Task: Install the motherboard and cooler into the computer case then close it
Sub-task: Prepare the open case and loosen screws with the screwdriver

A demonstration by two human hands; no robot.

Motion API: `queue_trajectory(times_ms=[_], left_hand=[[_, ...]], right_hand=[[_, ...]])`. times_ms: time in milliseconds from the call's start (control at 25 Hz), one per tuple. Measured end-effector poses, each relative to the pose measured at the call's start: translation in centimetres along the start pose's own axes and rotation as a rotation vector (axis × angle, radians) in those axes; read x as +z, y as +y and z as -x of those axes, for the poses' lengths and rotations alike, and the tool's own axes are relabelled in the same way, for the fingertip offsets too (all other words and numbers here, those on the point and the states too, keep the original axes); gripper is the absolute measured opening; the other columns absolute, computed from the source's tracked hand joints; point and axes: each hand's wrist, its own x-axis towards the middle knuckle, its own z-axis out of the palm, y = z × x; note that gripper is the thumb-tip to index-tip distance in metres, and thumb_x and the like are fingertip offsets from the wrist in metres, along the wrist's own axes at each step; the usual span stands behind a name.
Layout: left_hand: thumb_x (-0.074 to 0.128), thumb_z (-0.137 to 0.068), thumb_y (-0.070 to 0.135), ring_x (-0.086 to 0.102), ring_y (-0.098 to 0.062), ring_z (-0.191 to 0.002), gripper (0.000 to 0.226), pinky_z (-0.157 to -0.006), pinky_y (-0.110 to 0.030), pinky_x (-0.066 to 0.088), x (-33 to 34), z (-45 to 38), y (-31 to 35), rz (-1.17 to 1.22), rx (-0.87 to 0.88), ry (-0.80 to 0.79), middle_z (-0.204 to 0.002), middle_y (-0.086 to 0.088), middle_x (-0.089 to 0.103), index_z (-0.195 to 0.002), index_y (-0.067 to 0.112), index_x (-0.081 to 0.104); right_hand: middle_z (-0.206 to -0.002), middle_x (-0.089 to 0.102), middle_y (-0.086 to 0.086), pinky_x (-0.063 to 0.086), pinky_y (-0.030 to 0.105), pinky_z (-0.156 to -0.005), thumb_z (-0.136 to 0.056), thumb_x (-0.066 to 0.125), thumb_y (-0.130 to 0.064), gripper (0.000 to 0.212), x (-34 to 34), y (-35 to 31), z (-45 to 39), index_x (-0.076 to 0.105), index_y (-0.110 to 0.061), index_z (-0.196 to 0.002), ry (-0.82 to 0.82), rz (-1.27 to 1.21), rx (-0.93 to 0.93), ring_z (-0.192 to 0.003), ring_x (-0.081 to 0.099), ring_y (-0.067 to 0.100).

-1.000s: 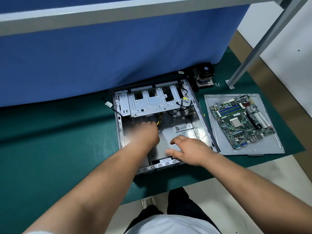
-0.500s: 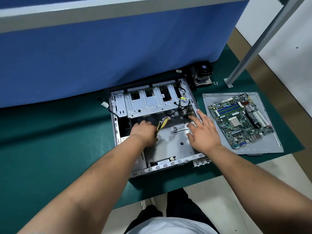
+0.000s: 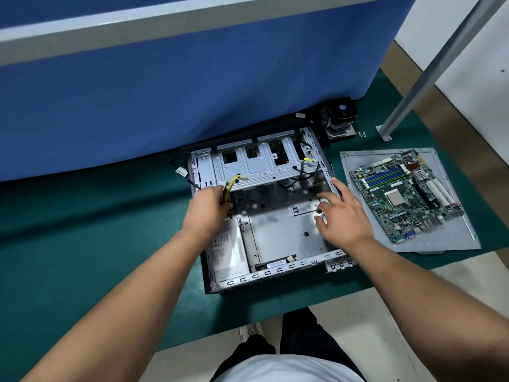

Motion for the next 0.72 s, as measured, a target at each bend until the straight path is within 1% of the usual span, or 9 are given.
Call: queue_trajectory(times_ms=[40, 120, 200, 320, 440, 520, 560, 640, 720], left_hand=[[0.074, -0.09, 0.017, 0.063, -0.031, -0.081, 0.016, -0.071, -0.042, 0.054, -0.6, -0.4, -0.4, 0.004, -0.035, 0.018, -0.081, -0.006, 0.065, -0.08, 0.013, 0.061], [0.077, -0.088, 0.017, 0.062, -0.031, -0.08, 0.018, -0.066, -0.037, 0.048, -1.7, -1.4, -1.0, 0.033, -0.094, 0.041, -0.078, -0.005, 0.064, -0.079, 0.014, 0.062], [0.08, -0.086, 0.02, 0.061, -0.027, -0.077, 0.017, -0.061, -0.033, 0.044, -2.7, -2.7, -1.3, 0.079, -0.111, 0.037, -0.077, -0.005, 0.064, -0.08, 0.012, 0.067], [0.086, -0.082, 0.03, 0.051, -0.015, -0.062, 0.028, -0.051, -0.027, 0.034, -4.0, -4.7, -0.8, 0.075, -0.108, -0.017, -0.067, 0.0, 0.06, -0.073, 0.014, 0.065], [0.088, -0.081, 0.027, 0.05, -0.007, -0.057, 0.031, -0.049, -0.024, 0.033, -4.6, -5.8, 0.0, 0.01, -0.08, -0.091, -0.065, 0.004, 0.06, -0.065, 0.023, 0.062], [0.088, -0.081, 0.024, 0.056, -0.004, -0.061, 0.025, -0.05, -0.021, 0.036, -4.6, -6.1, 0.2, -0.021, -0.046, -0.148, -0.068, 0.007, 0.064, -0.07, 0.025, 0.066], [0.088, -0.081, 0.022, 0.059, -0.006, -0.064, 0.021, -0.051, -0.021, 0.037, -4.5, -6.2, 0.3, -0.023, -0.038, -0.158, -0.07, 0.006, 0.066, -0.073, 0.024, 0.069], [0.087, -0.081, 0.02, 0.062, -0.015, -0.072, 0.017, -0.052, -0.022, 0.038, -4.0, -6.2, 0.3, -0.004, -0.046, -0.124, -0.078, 0.001, 0.068, -0.082, 0.019, 0.07], [0.087, -0.081, 0.018, 0.059, -0.018, -0.072, 0.022, -0.054, -0.025, 0.039, -3.3, -6.0, 0.2, 0.026, -0.053, -0.066, -0.082, 0.0, 0.065, -0.095, 0.017, 0.07]], right_hand=[[-0.145, 0.056, -0.007, 0.032, 0.048, -0.116, -0.089, 0.061, -0.041, 0.034, -0.1, 0.0, 0.0, 0.075, -0.02, -0.112, -0.002, -0.007, 0.002, -0.155, 0.011, 0.022], [-0.144, 0.056, -0.008, 0.033, 0.047, -0.116, -0.088, 0.062, -0.041, 0.033, -0.2, -0.1, 0.0, 0.075, -0.02, -0.11, 0.007, -0.026, 0.005, -0.155, 0.011, 0.021], [-0.143, 0.057, -0.008, 0.033, 0.047, -0.116, -0.088, 0.062, -0.04, 0.031, -0.2, -0.1, 0.1, 0.076, -0.019, -0.107, 0.016, -0.044, 0.007, -0.155, 0.011, 0.02], [-0.142, 0.057, -0.009, 0.032, 0.046, -0.116, -0.087, 0.062, -0.04, 0.031, -0.3, -0.1, 0.1, 0.076, -0.019, -0.105, 0.016, -0.057, 0.01, -0.155, 0.011, 0.02], [-0.142, 0.057, -0.009, 0.032, 0.046, -0.115, -0.087, 0.062, -0.04, 0.032, -0.3, -0.2, 0.0, 0.076, -0.019, -0.106, 0.014, -0.054, 0.01, -0.155, 0.01, 0.02], [-0.143, 0.057, -0.01, 0.032, 0.046, -0.115, -0.087, 0.061, -0.041, 0.033, -0.3, -0.3, 0.1, 0.076, -0.019, -0.106, 0.011, -0.044, 0.013, -0.155, 0.01, 0.02], [-0.143, 0.057, -0.01, 0.033, 0.046, -0.115, -0.087, 0.061, -0.042, 0.033, -0.3, -0.3, 0.1, 0.076, -0.019, -0.106, 0.008, -0.04, 0.014, -0.155, 0.01, 0.02], [-0.143, 0.056, -0.01, 0.032, 0.046, -0.115, -0.087, 0.06, -0.042, 0.034, -0.3, -0.3, 0.0, 0.076, -0.02, -0.106, 0.002, -0.034, 0.018, -0.155, 0.009, 0.02], [-0.143, 0.056, -0.01, 0.032, 0.046, -0.116, -0.087, 0.06, -0.043, 0.034, -0.3, -0.3, 0.0, 0.076, -0.02, -0.106, 0.0, -0.026, 0.019, -0.155, 0.008, 0.02]])
